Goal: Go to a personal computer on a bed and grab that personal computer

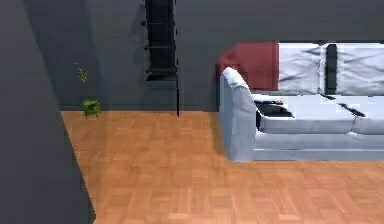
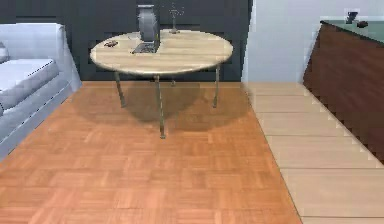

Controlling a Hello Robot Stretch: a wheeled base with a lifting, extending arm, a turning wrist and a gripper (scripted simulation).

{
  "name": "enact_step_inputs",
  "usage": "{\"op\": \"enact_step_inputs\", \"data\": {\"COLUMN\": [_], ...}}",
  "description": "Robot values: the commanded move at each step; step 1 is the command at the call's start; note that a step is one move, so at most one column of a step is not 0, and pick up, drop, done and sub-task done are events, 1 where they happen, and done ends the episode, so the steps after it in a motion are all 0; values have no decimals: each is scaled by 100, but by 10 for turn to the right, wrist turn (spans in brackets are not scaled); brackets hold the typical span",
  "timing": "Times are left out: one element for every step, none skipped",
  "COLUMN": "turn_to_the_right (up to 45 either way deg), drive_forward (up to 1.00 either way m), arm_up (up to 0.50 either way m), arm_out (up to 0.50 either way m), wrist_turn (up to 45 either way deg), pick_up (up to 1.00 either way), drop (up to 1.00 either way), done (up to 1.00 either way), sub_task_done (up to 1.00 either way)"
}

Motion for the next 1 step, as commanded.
{"op": "enact_step_inputs", "data": {"turn_to_the_right": [0], "drive_forward": [100], "arm_up": [0], "arm_out": [0], "wrist_turn": [0], "pick_up": [0], "drop": [0], "done": [0], "sub_task_done": [0]}}
